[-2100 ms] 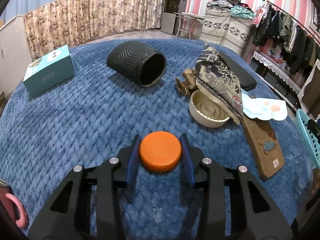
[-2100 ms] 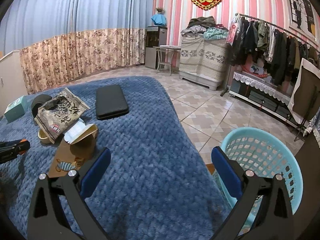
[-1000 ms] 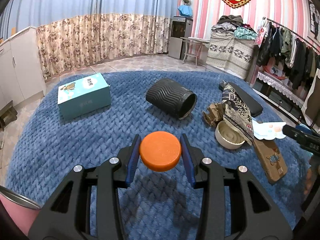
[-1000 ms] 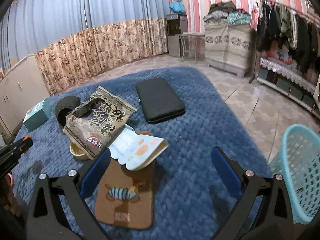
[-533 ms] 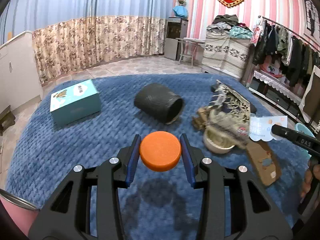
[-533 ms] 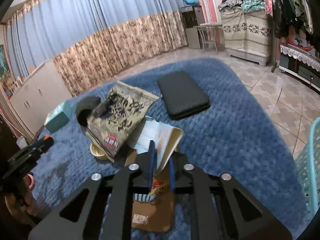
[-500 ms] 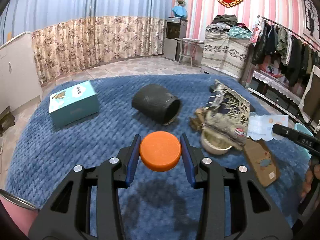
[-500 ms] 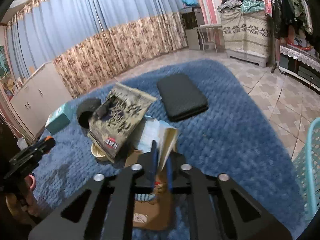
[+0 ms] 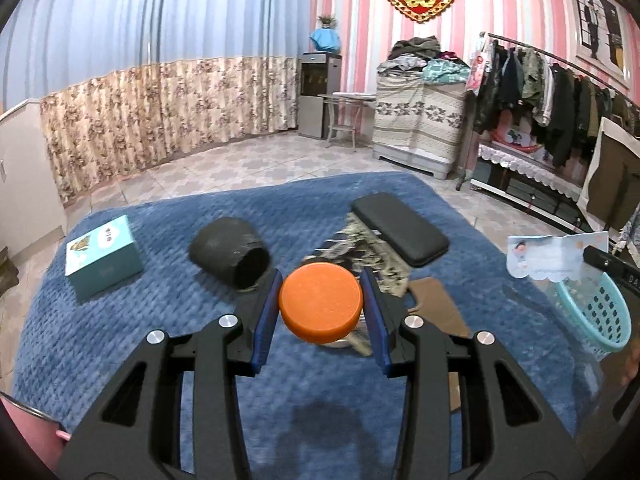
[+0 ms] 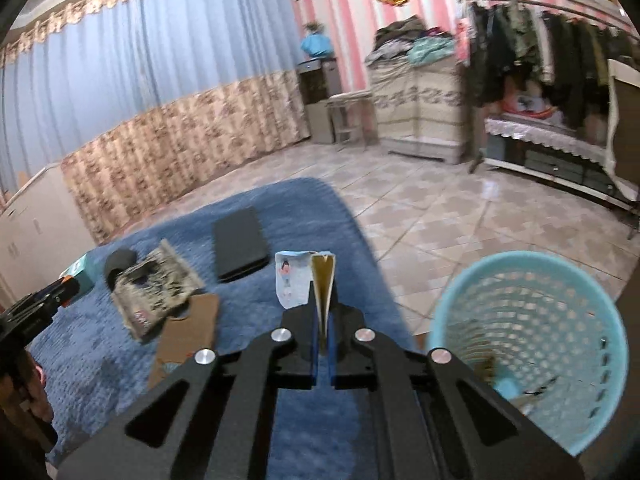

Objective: Collect trash
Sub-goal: 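Carry the orange lid and white card over the basket with both tools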

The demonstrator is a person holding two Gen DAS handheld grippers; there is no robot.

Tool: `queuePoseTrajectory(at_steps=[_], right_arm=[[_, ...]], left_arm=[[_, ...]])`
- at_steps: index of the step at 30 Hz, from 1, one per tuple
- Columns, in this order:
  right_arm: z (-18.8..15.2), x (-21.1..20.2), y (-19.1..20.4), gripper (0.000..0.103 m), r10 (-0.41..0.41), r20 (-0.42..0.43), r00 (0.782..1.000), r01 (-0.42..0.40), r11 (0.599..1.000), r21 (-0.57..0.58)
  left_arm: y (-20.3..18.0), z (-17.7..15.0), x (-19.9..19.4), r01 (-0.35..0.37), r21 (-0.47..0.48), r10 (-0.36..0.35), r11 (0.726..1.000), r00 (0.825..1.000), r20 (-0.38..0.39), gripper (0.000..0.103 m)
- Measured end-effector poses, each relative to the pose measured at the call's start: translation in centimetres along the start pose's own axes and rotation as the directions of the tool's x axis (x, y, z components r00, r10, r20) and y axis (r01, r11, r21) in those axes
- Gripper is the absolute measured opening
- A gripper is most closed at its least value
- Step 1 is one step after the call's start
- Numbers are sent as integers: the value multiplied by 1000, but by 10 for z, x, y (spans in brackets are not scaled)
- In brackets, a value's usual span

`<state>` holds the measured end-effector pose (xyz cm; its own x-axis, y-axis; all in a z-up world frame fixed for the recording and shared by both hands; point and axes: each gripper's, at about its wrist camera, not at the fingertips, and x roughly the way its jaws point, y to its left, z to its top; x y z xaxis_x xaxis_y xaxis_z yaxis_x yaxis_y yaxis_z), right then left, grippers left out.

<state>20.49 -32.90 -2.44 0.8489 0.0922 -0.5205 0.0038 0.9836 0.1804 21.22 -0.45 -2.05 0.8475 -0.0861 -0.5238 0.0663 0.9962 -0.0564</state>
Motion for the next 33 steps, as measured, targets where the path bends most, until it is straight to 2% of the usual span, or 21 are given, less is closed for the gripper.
queuePoseTrajectory(at_steps=[9, 14, 21, 24, 29, 33], right_arm=[[7, -34, -63, 3, -100, 69, 993, 94, 992, 82], [8, -54, -107, 3, -179, 93, 979, 165, 977, 136], [1, -73, -166, 3, -290, 80, 954, 270, 943, 196], [-1, -73, -179, 3, -340, 58, 938, 325, 928, 184], [-7, -68, -200, 3, -371, 19, 929, 361, 914, 186], [-12, -57, -211, 3, -390, -29, 921, 389, 906, 166]], left_arm=[[-63, 11, 3, 77, 53, -78, 996, 997, 8, 39], [-111, 17, 10, 157, 79, -158, 984, 987, 4, 39], [-190, 13, 23, 265, 153, -267, 952, 964, -7, 39], [-224, 6, 31, 309, 182, -309, 933, 951, -29, 39], [-276, -4, 44, 384, 213, -379, 899, 923, -64, 39], [-318, -7, 56, 413, 256, -405, 874, 910, -84, 39]])
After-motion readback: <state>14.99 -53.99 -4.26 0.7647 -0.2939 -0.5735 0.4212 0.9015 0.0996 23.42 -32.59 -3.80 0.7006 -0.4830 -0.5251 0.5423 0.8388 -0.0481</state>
